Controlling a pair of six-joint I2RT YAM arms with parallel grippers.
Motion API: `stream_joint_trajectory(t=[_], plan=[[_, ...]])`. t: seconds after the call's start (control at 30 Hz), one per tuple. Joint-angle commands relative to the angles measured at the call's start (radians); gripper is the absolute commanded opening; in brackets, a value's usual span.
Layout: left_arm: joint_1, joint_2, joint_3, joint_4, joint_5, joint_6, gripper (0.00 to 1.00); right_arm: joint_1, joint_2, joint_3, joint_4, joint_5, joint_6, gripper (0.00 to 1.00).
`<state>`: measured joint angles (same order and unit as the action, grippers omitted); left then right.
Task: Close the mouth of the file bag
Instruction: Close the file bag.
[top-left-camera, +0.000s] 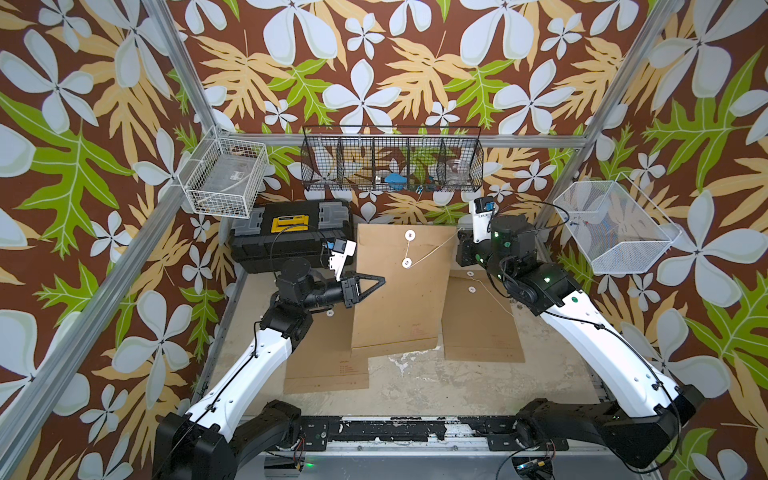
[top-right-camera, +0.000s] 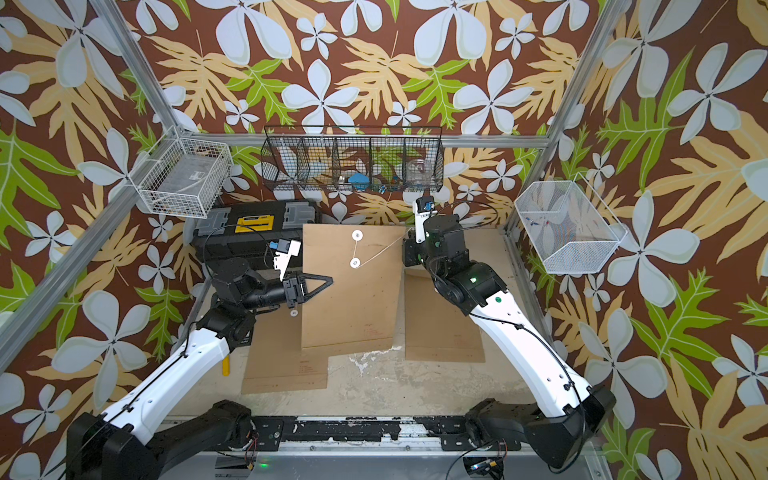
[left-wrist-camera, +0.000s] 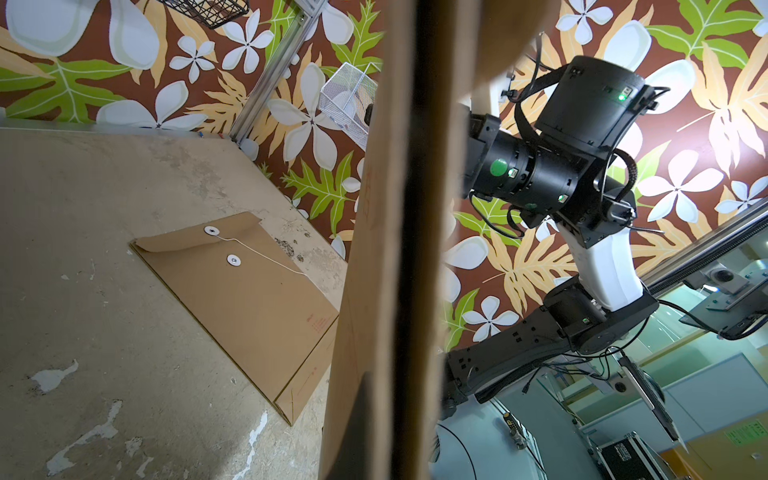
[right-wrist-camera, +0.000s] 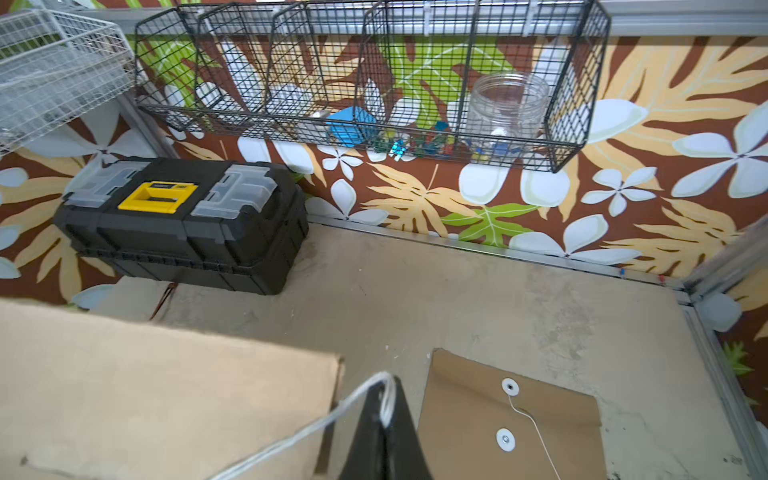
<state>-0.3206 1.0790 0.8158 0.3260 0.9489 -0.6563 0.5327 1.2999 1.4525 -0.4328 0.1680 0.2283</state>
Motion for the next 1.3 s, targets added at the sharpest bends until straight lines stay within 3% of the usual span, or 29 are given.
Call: stream_joint_trajectory(t=[0.0,0.23,0.57,0.7,0.97,1.27], plan=[[0.0,-0.008,-0.003,0.042,0.015,-0.009,0.0,0.002,0.006,0.0,0.018,0.062,-0.013,0.0],[-0.003,-0.012,-0.016,0.059,0.031,-0.022,0.0,0.001,0.027,0.024,0.019,0.085,-0.025,0.0],[-0.004,-0.014,-0.076,0.339,0.049,-0.242,0.0,0.001,0.029,-0.039,0.048,0.09,-0.015,0.0],[-0.005,-0.012,-0.091,0.377,0.052,-0.276,0.0,0.001,0.033,-0.044,0.05,0.098,-0.019,0.0],[-0.005,0.004,-0.055,0.108,-0.074,-0.126,0.0,0.001,-0.015,-0.034,0.025,0.117,-0.015,0.0],[-0.005,0.011,-0.063,0.195,-0.116,-0.2,0.0,-0.004,-0.079,-0.12,-0.001,0.06,0.032,0.0]])
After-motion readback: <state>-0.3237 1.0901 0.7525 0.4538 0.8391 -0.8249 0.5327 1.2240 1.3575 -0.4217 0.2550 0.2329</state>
